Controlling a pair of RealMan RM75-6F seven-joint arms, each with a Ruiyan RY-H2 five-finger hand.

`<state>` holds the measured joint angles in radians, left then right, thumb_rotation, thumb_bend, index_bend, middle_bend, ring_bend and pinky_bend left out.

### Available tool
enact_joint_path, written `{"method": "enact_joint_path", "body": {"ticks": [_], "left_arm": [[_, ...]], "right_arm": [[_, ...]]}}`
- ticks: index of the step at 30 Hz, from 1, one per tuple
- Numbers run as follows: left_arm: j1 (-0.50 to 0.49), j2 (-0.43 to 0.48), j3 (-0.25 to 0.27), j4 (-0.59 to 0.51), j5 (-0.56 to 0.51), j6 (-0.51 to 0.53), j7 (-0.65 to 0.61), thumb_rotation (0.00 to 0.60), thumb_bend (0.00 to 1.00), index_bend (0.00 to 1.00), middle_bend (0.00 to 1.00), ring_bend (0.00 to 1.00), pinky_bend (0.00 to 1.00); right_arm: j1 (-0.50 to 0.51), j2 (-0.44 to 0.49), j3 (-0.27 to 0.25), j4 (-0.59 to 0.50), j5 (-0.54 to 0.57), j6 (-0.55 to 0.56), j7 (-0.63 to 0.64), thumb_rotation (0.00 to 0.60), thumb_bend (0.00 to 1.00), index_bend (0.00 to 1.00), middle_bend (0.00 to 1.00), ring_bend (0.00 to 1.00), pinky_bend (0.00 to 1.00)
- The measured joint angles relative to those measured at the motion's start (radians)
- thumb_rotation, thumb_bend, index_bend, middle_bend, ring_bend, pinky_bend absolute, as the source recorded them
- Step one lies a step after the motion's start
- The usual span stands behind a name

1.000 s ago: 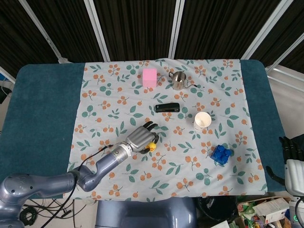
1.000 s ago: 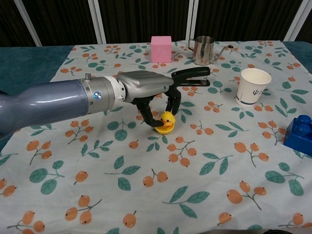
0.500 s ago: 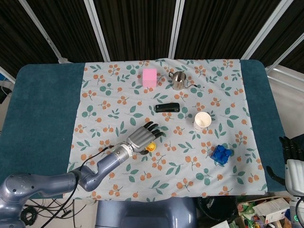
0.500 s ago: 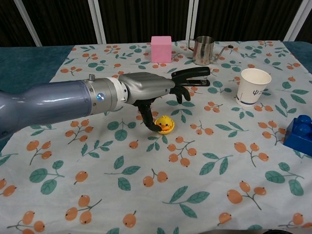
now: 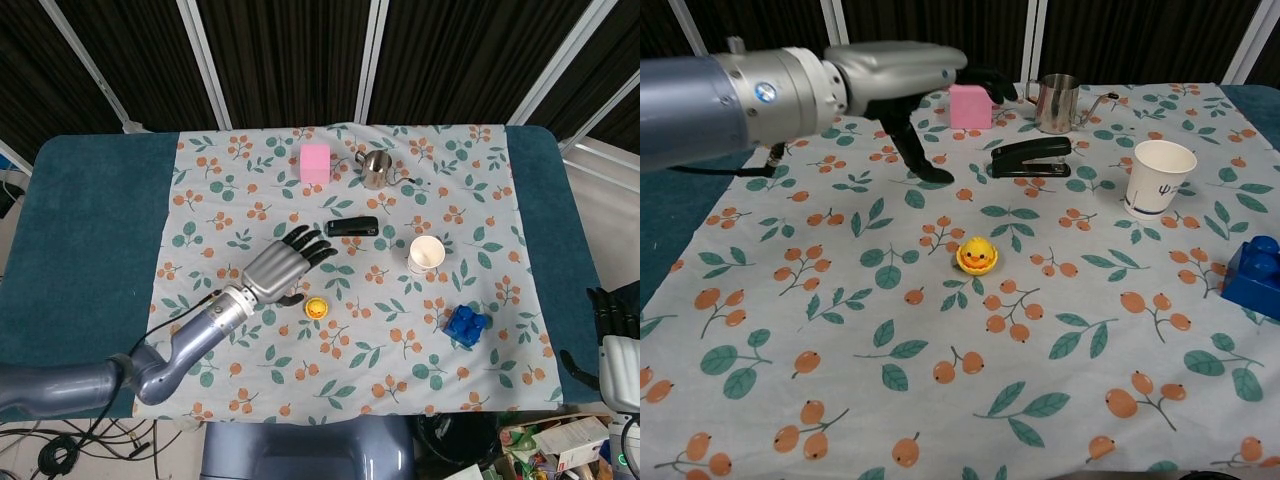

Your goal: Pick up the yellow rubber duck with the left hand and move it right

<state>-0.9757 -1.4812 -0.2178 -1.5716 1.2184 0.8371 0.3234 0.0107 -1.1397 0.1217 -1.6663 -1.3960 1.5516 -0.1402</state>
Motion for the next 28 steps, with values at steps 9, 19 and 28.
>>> {"method": "enact_joint_path", "body": {"ticks": [9,19,28], "left_arm": [[0.21,0.291,0.073,-0.251,0.067,0.235,0.021,0.6,0.21,0.08,0.06,0.0,0.0],[0.541,0.392,0.243,-0.243,0.172,0.567,-0.052,0.6,0.21,0.06,0.03,0.0,0.0],[0.711,0.364,0.277,-0.032,0.228,0.776,-0.296,0.6,0.21,0.06,0.03,0.0,0.0]], "right_arm": [[0.001,0.0,0.0,-0.001,-0.007,0.004,-0.001,0.6,0.17,0.07,0.06,0.09,0.16],[0.0,-0.003,-0.004,0.003,-0.023,0.012,0.0,0.6,0.17,0.07,0.06,0.09,0.16],[0.002,-0.003,-0.01,0.012,-0.051,0.018,0.013,0.6,0.17,0.07,0.06,0.09,0.16]]}}
